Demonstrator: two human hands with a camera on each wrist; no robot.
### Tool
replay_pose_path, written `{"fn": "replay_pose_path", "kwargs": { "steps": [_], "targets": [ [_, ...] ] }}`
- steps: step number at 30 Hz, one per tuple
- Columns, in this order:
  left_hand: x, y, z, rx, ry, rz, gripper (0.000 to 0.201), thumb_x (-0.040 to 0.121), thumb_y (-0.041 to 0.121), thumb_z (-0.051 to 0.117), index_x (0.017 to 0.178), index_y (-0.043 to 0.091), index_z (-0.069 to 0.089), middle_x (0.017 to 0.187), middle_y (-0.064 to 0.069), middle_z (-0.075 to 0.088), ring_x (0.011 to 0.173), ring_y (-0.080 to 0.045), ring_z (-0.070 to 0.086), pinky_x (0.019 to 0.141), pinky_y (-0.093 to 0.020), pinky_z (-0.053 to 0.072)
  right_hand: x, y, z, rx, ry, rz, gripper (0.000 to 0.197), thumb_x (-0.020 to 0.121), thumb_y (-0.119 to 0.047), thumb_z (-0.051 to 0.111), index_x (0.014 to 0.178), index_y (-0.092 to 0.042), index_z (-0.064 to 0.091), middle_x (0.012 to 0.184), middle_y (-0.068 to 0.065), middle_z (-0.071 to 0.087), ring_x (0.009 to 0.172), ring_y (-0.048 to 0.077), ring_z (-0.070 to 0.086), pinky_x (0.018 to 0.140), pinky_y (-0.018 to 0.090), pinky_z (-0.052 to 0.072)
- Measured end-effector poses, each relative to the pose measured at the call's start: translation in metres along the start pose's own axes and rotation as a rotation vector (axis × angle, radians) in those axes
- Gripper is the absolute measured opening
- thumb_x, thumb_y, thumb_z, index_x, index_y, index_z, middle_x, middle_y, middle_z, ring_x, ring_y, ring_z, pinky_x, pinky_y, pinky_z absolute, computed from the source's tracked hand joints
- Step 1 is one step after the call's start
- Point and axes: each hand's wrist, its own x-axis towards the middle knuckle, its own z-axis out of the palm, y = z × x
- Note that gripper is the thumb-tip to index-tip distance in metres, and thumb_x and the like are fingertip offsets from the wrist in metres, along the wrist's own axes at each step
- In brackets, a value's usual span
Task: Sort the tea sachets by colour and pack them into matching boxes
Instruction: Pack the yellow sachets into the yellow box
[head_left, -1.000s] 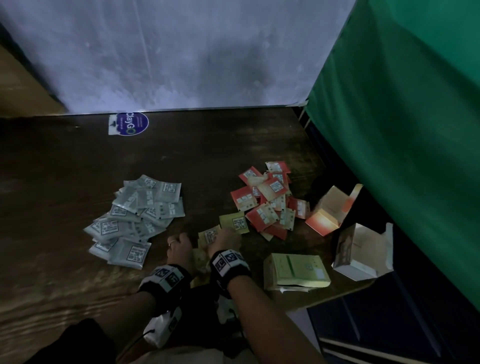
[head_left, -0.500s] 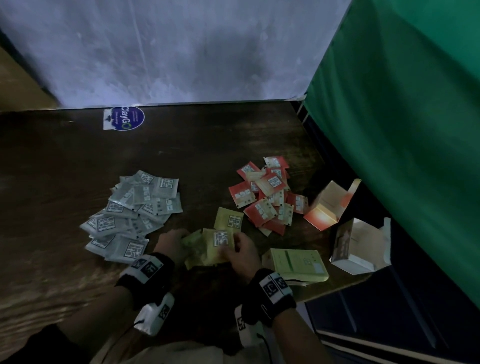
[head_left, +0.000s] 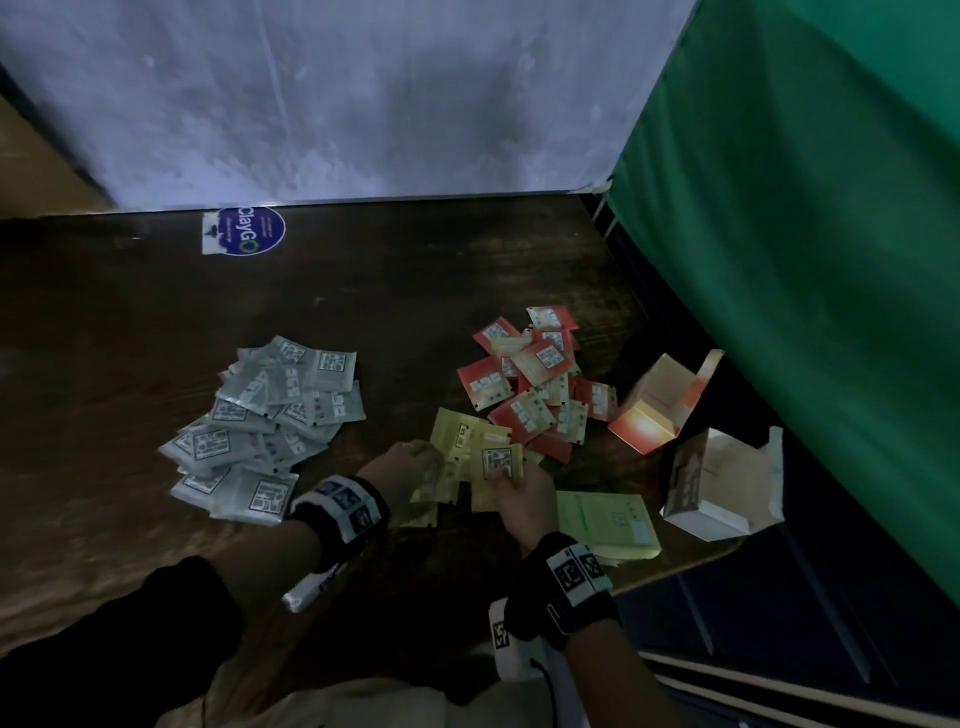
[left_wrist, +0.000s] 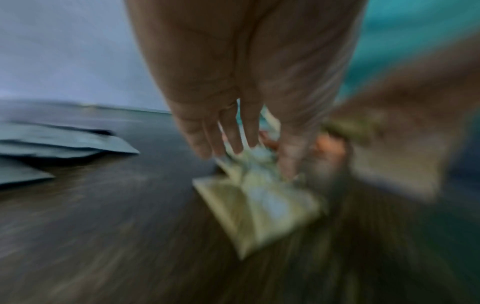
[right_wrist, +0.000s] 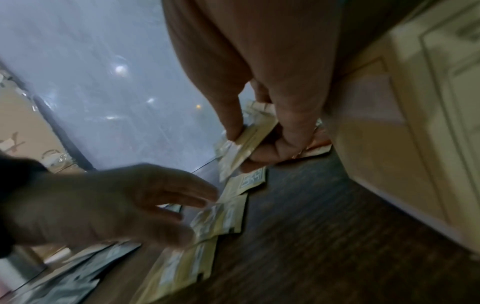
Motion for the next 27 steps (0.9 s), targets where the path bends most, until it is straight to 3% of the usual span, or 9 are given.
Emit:
{"fn": "replay_pose_path", "kwargs": {
  "steps": [4,6,8,12,14,17,19,23,27],
  "targets": [
    [0.001,0.006,-0.002,0.29,0.166,0.073,0.061,0.078,0.055,0.061,0.124,0.015,0.057,0.126,-0.005,0.055,0.11,-0.017,0.055,0.094,-0.022,0.041,-0.002,0.0,0.006,0.042,0.0,0.019,0.028,0.087,-0.028,0.066,0.111,-0.012,0.066,0.107,0.004,0.067,0.099,0.022,0.062,0.085,0.034,0.05],
    [0.005,0.003,0.004,0.287,0.148,0.111,0.05,0.09,0.044,0.05,0.129,0.014,0.051,0.13,-0.008,0.051,0.114,-0.023,0.052,0.099,-0.028,0.039,-0.002,-0.003,0.006,0.054,-0.018,0.006,0.028,0.087,-0.027,0.066,0.112,-0.012,0.066,0.108,0.005,0.067,0.101,0.021,0.062,0.087,0.034,0.05],
    [0.004,0.002,0.0,0.104,0.081,0.031,0.038,0.095,0.028,0.042,0.131,0.015,0.048,0.131,-0.01,0.049,0.116,-0.026,0.05,0.1,-0.032,0.039,-0.001,-0.006,0.005,0.095,-0.055,0.019,0.026,0.09,-0.024,0.063,0.114,-0.015,0.064,0.11,0.001,0.066,0.103,0.018,0.061,0.089,0.033,0.049],
    [-0.005,0.003,-0.018,-0.35,0.228,-0.167,0.028,0.099,0.014,0.038,0.118,0.006,0.057,0.112,-0.013,0.062,0.106,-0.032,0.059,0.084,-0.032,0.044,-0.004,-0.014,0.003,0.245,-0.188,0.056,0.02,0.094,-0.025,0.058,0.113,-0.022,0.064,0.107,-0.005,0.068,0.101,0.014,0.063,0.093,0.038,0.051],
    [-0.011,0.002,-0.019,-0.696,0.271,-0.2,0.028,0.101,0.018,0.035,0.106,0.005,0.059,0.101,-0.019,0.063,0.097,-0.037,0.061,0.082,-0.042,0.046,-0.006,-0.02,0.006,0.268,-0.265,0.052,0.02,0.096,-0.022,0.055,0.114,-0.017,0.063,0.105,-0.003,0.068,0.096,0.013,0.063,0.083,0.03,0.053],
    [-0.023,0.003,-0.02,-1.1,0.219,-0.183,0.03,0.094,0.045,0.045,0.106,0.023,0.061,0.113,-0.008,0.062,0.105,-0.028,0.059,0.098,-0.051,0.044,-0.007,-0.028,0.015,0.196,-0.359,0.008,0.009,0.097,-0.019,0.054,0.102,-0.019,0.061,0.105,0.005,0.067,0.097,0.021,0.062,0.077,0.029,0.049],
    [-0.027,0.003,-0.024,-1.006,0.164,-0.132,0.048,0.079,0.061,0.058,0.111,0.026,0.06,0.112,0.001,0.065,0.103,-0.018,0.062,0.093,-0.041,0.049,-0.009,-0.036,0.02,0.167,-0.43,-0.001,0.01,0.098,-0.019,0.051,0.093,-0.023,0.06,0.095,0.001,0.065,0.091,0.018,0.062,0.078,0.032,0.049],
    [-0.031,-0.007,-0.025,-0.859,0.336,-0.173,0.018,0.082,0.037,0.068,0.091,0.023,0.063,0.091,-0.002,0.07,0.082,-0.019,0.067,0.077,-0.038,0.054,-0.003,-0.052,0.014,0.003,-0.573,-0.018,0.023,0.1,-0.023,0.046,0.104,-0.009,0.064,0.093,0.0,0.064,0.081,0.011,0.059,0.066,0.019,0.048],
    [-0.04,-0.026,-0.028,-0.825,0.423,-0.262,0.018,0.083,0.031,0.069,0.094,0.018,0.063,0.088,0.0,0.068,0.082,-0.016,0.065,0.069,-0.027,0.05,0.027,-0.059,0.011,-0.476,-0.295,-0.256,0.03,0.094,-0.008,0.051,0.124,-0.009,0.058,0.122,0.008,0.057,0.114,0.022,0.054,0.095,0.029,0.042]
  ]
}}
